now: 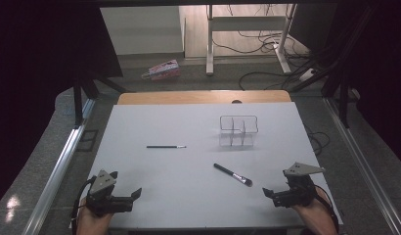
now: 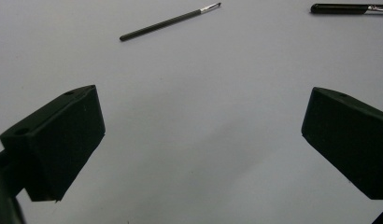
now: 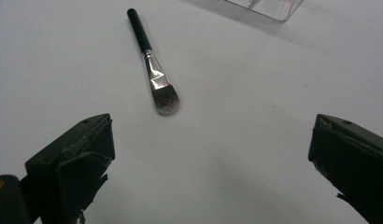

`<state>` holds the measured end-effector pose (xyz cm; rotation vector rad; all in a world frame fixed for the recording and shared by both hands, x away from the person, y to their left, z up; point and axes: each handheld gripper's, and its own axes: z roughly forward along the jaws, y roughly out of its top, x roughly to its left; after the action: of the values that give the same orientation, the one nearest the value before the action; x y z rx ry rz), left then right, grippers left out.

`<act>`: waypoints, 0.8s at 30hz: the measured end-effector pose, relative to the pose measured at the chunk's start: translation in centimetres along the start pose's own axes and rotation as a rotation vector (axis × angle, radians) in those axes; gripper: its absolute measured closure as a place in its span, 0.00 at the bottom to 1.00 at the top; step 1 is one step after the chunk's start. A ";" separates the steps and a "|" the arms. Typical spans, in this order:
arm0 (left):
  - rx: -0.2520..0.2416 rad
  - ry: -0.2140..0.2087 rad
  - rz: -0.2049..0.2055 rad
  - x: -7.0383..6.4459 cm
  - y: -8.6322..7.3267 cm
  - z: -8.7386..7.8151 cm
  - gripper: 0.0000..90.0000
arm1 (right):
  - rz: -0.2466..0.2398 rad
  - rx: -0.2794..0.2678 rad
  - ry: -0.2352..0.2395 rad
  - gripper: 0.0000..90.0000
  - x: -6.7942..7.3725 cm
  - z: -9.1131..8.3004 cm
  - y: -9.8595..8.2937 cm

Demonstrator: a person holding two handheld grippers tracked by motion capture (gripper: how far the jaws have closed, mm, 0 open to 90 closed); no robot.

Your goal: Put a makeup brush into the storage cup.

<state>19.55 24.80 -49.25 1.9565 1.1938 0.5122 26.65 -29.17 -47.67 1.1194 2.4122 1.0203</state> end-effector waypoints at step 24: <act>0.007 -0.003 -0.017 0.3 -0.1 0.1 0.00 | -0.010 0.066 0.007 0.00 0.0 0.5 0.7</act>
<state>19.71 24.99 -49.40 1.9504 1.2112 0.4969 27.32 -28.64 -47.46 1.1255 2.4710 0.9489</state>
